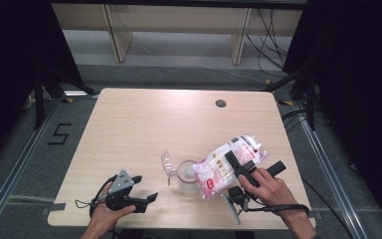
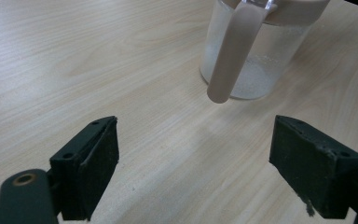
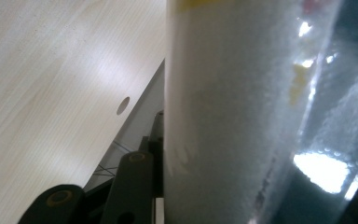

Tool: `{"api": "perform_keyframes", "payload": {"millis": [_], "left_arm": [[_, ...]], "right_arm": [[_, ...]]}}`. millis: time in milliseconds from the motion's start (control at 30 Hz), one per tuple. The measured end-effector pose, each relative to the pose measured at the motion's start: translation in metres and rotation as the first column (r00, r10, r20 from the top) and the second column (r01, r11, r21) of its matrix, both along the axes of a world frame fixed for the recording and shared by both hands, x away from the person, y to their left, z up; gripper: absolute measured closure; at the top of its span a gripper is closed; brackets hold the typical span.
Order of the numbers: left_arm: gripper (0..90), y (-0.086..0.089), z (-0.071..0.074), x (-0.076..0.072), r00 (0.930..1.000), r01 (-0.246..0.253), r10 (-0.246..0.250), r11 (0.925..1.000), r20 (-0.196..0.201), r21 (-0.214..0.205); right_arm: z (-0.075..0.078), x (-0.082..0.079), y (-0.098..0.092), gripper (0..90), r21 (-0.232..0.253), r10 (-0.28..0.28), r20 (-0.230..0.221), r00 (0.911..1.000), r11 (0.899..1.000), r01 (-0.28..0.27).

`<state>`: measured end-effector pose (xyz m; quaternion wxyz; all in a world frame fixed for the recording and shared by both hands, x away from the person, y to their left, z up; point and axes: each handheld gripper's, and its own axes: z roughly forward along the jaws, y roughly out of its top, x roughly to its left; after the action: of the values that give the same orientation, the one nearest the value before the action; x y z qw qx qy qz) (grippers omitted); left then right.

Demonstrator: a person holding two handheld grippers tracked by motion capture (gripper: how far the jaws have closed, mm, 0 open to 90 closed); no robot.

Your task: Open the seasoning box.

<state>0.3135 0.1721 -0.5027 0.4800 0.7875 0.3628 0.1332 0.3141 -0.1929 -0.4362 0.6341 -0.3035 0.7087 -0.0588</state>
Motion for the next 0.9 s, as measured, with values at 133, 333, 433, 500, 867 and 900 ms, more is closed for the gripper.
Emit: {"api": "perform_keyframes", "payload": {"millis": [133,333,433,500,867,900], "left_arm": [[15.2,0.0,0.0002,-0.0002,1.0,-0.005,0.005,1.0,0.003,0.003],[15.2,0.0003,0.0003,0.0002,1.0,-0.001,0.001,1.0,0.007,0.005],[15.2,0.0005,0.0004,0.0,1.0,-0.001,0.001,1.0,0.01,0.006],[15.2,-0.0001,0.0001,-0.0004,1.0,-0.009,0.009,1.0,0.0,-0.004],[15.2,0.0001,0.0001,-0.0002,1.0,-0.006,0.006,1.0,-0.001,-0.005],[15.2,0.0002,0.0002,-0.0002,1.0,-0.005,0.005,1.0,0.0,-0.004]], "right_arm": [[0.0004,-0.0003,0.0,67.2,-0.001,-0.001,0.003,1.0,1.0,0.001],[0.0007,-0.0003,-0.0002,67.4,0.0,0.0,0.002,1.0,1.0,0.0],[0.0005,-0.0003,-0.0004,67.5,0.002,0.0,0.002,1.0,1.0,0.0],[0.0006,-0.0003,-0.0004,67.5,0.002,0.0,0.001,1.0,1.0,0.0],[0.0019,-0.0006,0.0,67.9,-0.011,0.003,0.011,0.9999,1.0,-0.003],[0.002,-0.0007,0.0,67.9,-0.011,0.003,0.013,0.9999,1.0,-0.003]]}}
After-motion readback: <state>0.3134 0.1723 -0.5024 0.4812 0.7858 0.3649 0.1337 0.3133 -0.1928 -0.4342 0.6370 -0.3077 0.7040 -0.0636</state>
